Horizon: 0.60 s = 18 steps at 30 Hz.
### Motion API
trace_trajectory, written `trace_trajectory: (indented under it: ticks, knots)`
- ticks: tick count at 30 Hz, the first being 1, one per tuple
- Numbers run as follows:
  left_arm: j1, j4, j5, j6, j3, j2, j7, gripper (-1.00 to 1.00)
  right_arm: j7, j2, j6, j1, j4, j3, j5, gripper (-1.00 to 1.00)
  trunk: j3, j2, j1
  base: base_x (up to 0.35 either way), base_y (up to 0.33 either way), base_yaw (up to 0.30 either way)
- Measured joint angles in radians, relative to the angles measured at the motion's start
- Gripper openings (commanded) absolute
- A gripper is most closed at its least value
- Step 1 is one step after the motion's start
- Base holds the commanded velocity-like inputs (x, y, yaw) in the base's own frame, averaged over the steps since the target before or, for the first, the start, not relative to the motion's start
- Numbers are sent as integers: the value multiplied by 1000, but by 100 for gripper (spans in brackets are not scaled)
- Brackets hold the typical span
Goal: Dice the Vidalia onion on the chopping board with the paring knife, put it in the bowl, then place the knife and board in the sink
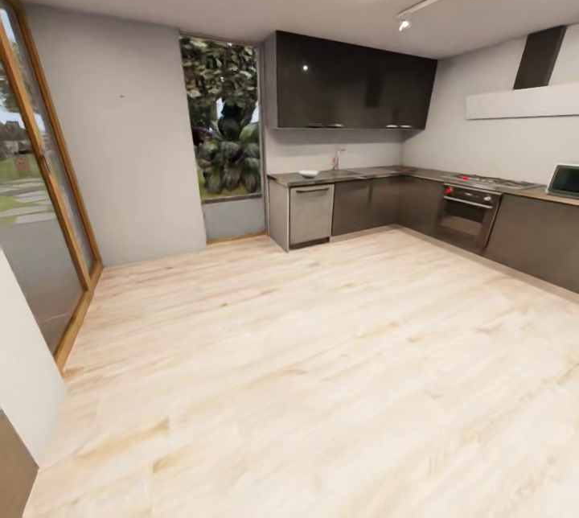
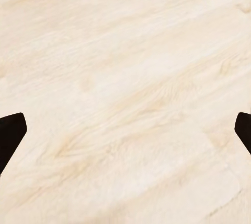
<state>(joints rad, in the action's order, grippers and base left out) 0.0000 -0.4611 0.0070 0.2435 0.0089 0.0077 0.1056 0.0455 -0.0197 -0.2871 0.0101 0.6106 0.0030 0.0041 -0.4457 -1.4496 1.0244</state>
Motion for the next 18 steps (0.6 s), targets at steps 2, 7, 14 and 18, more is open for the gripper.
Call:
trace_trajectory:
  ticks: [2,7,14,18]
  knots:
    - [0,0,0,1,0,0,0,100,0,0,0,0,0,0,0,100,0,0,0,326,0,0]
    - [0,-1,0,1,-1,0,1,100,0,0,0,0,0,0,0,100,0,0,0,326,-8,0]
    - [0,0,0,1,-1,0,1,100,0,0,0,0,1,0,0,100,0,0,0,326,-79,0]
    - [0,0,0,1,-1,0,1,100,0,0,0,0,1,0,0,100,0,0,0,326,-118,0]
